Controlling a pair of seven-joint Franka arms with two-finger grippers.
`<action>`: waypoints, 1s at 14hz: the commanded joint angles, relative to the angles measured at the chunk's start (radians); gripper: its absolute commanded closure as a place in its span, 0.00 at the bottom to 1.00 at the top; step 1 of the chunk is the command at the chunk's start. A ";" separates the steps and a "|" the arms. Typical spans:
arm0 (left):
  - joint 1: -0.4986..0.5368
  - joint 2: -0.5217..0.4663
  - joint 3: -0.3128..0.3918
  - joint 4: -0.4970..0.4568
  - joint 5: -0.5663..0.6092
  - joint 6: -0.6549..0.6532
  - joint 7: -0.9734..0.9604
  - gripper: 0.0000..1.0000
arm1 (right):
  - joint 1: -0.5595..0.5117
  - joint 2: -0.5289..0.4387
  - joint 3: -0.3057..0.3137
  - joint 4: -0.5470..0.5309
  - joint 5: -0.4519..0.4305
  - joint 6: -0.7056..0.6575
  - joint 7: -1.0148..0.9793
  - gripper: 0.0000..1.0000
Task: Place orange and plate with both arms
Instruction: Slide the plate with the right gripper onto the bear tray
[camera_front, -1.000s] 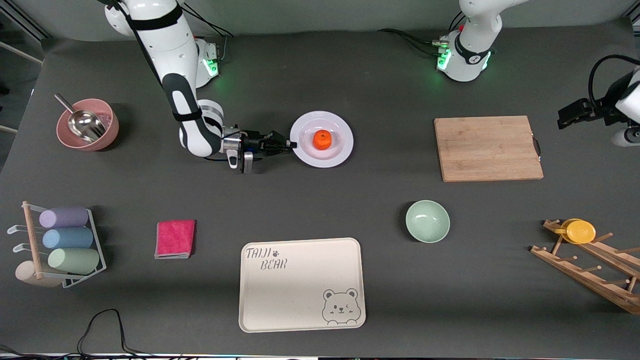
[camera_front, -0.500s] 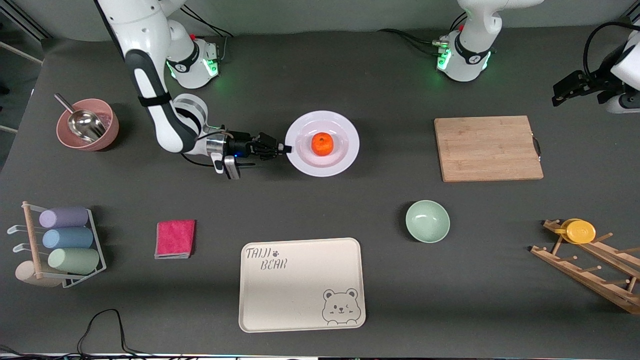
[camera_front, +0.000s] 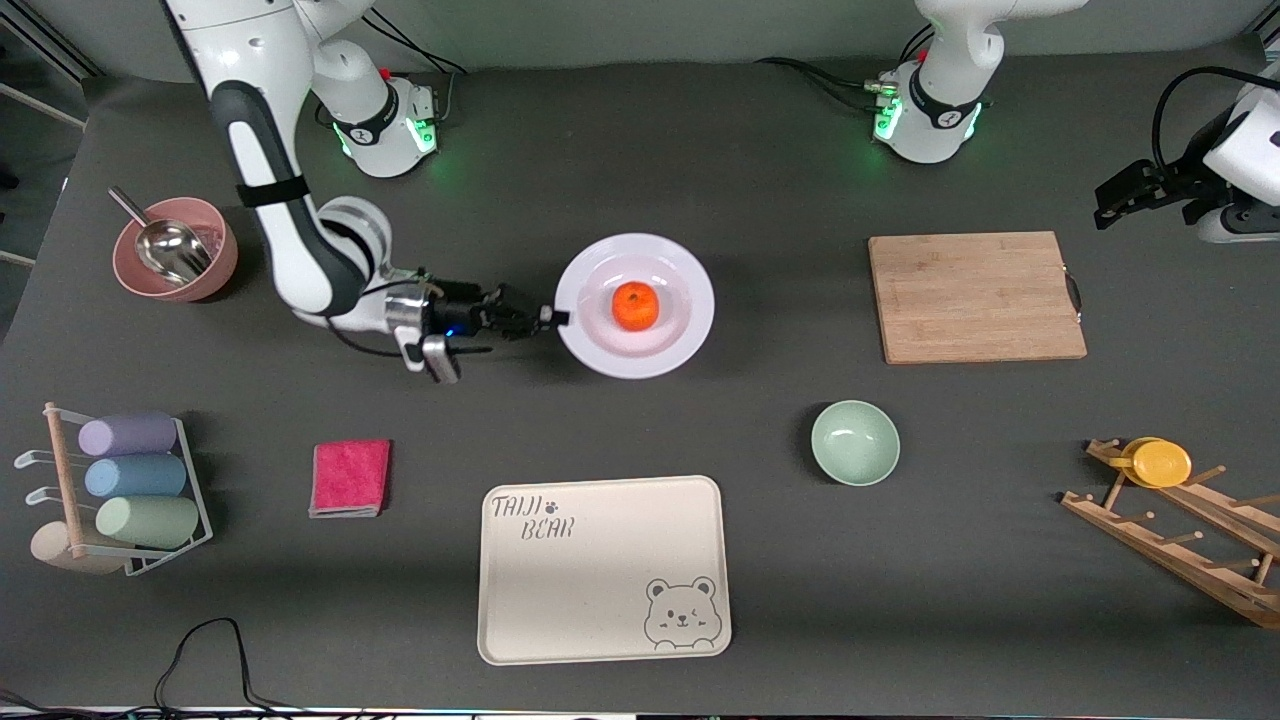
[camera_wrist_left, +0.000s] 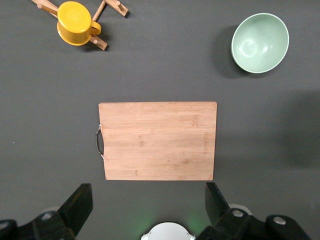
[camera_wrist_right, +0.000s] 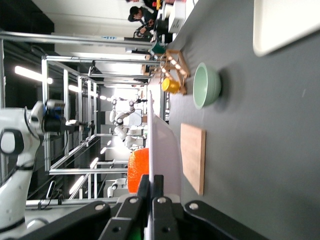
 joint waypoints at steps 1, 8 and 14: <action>-0.020 -0.009 0.013 -0.008 0.000 0.008 -0.014 0.00 | -0.061 0.133 -0.004 0.242 -0.046 -0.022 0.120 1.00; -0.022 -0.004 0.013 -0.008 -0.001 0.032 -0.011 0.00 | -0.173 0.492 0.002 0.821 -0.012 -0.025 0.368 1.00; -0.020 0.005 0.013 -0.008 -0.001 0.041 -0.011 0.00 | -0.202 0.678 0.005 1.063 0.060 -0.010 0.428 1.00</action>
